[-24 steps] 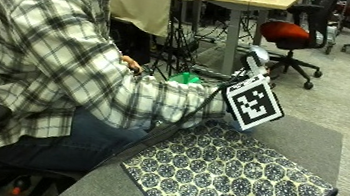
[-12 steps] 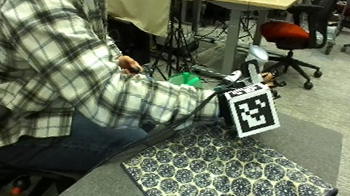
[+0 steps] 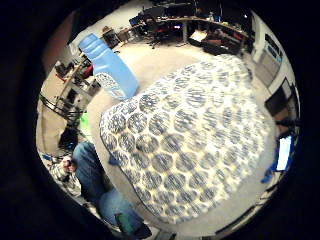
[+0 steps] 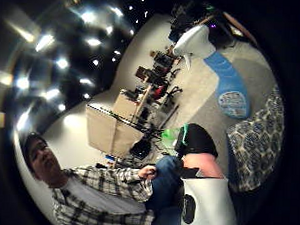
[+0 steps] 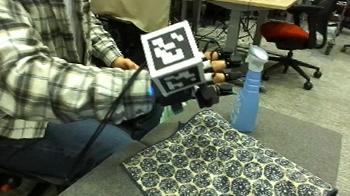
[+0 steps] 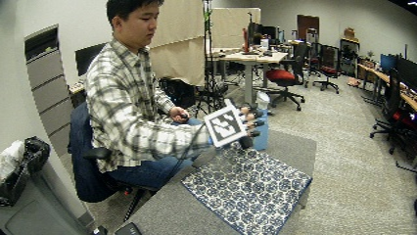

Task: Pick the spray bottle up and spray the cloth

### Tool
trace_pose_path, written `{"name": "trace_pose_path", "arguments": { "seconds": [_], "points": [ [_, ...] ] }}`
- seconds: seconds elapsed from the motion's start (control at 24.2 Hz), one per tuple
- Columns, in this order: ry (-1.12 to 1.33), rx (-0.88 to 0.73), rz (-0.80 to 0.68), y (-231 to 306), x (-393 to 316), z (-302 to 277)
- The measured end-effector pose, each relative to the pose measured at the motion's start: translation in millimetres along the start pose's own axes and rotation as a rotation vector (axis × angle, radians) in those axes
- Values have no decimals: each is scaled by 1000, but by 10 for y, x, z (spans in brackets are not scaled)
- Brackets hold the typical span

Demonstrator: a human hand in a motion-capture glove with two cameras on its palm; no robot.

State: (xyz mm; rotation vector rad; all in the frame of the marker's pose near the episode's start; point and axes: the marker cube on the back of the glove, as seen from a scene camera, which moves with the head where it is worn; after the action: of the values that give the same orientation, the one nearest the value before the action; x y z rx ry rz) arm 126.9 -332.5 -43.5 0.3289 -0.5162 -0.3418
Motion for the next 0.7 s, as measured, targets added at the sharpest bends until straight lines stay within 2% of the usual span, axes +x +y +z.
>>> {"name": "trace_pose_path", "arguments": {
  "seconds": [0.21,0.37,0.58,0.7],
  "points": [
    [174,-5,94,540,-269,-605],
    [337,-41,192,1358,-539,-1003],
    [515,-8,287,2719,-936,-968],
    [538,-17,346,3252,-1003,-909]
  ]
}}
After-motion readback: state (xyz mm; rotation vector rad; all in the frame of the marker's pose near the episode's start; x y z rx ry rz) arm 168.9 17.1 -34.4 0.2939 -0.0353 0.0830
